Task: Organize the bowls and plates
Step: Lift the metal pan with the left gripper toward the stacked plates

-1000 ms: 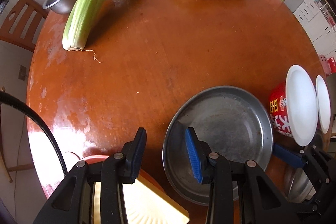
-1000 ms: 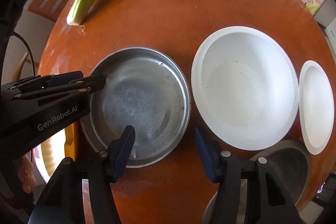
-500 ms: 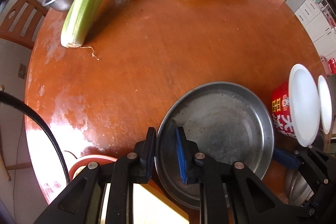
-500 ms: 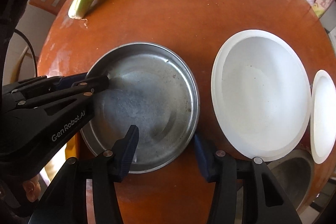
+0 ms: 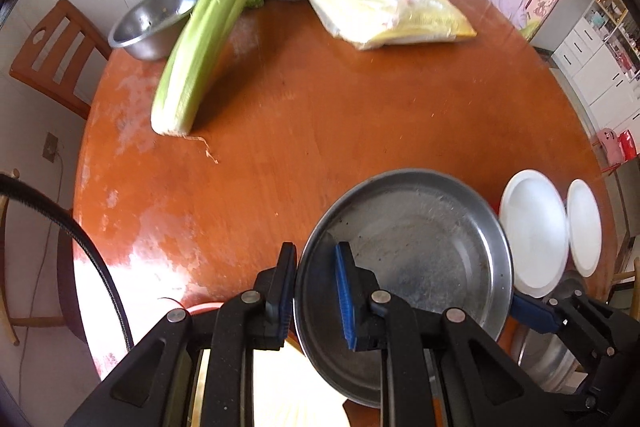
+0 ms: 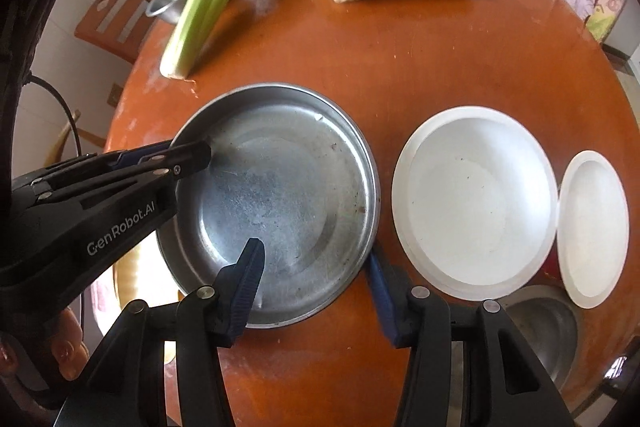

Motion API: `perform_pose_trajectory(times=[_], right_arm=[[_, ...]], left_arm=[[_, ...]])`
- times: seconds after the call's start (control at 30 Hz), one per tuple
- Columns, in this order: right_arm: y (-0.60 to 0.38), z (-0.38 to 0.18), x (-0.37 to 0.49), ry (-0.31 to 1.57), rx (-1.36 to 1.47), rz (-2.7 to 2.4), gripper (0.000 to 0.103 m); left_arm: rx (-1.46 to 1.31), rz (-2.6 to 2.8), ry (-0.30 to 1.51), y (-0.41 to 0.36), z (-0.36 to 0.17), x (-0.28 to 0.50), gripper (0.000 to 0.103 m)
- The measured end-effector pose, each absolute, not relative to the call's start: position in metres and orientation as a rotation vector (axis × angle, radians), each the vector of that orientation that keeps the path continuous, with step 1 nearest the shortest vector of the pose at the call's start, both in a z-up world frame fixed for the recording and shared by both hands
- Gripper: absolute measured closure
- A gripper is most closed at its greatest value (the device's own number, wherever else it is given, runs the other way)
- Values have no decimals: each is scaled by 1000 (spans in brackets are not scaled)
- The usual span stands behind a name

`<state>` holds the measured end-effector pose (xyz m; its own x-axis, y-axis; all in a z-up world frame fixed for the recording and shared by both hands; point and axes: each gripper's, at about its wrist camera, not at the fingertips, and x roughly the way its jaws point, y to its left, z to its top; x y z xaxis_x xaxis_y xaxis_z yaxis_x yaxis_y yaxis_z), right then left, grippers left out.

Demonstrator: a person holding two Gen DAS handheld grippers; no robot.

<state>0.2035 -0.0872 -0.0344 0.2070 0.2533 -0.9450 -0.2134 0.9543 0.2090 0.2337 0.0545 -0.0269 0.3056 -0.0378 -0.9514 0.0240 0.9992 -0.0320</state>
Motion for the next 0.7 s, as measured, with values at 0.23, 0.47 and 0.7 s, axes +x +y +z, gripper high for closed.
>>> perform_pose_trajectory(times=[0.23,0.47,0.7], right_arm=[[-83,-12,196,1272,37,339,50],[-76,9,182,1220,13,369,50],[-59,29,162,1168,-13,420,50]], left_arm=[[-10,-36,1212,52,1,227,83],[-31,-11,1176,63,20,210,83],[-50,35,1131,80,44,181,83]])
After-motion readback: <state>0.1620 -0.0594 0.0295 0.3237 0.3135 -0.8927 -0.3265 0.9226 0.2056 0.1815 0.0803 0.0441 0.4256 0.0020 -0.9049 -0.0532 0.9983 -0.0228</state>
